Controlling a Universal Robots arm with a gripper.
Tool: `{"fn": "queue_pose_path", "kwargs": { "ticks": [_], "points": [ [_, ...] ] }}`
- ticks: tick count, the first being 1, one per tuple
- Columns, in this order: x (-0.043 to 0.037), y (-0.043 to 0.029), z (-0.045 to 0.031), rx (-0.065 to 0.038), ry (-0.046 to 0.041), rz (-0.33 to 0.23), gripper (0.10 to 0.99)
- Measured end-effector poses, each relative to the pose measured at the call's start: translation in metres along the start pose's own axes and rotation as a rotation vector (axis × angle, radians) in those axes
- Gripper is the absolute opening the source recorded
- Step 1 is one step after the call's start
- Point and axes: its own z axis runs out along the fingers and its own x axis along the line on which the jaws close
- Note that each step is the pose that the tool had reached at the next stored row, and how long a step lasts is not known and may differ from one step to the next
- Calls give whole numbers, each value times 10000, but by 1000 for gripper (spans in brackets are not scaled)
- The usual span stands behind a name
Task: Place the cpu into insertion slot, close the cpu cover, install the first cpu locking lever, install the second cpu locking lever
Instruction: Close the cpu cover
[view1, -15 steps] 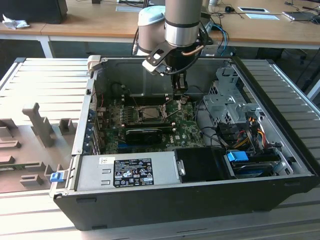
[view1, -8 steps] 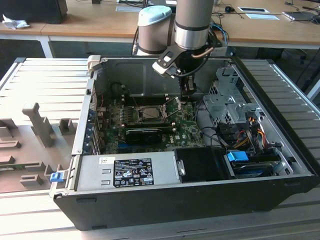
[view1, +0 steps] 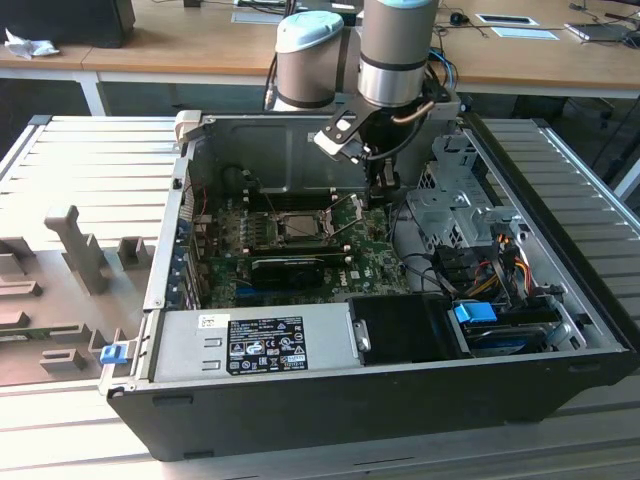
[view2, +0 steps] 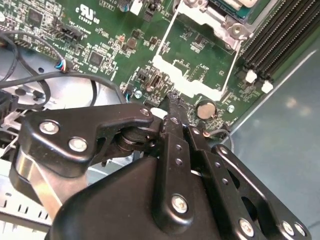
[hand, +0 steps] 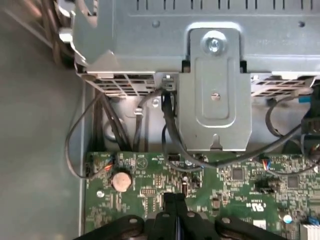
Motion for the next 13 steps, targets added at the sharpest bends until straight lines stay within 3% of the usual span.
{"fn": "queue_pose_path", "kwargs": {
  "ticks": [1,2,3,6,8,13],
  "points": [
    [0,-1,20,30,3,-2,106],
    [0,-1,19,169,0,-1,106],
    [0,-1,18,372,-1,1,106],
    [0,0,3,766,-2,5,106],
    [0,-4,-12,850,-1,9,106],
    [0,-67,-17,852,0,5,106]
  ]
}}
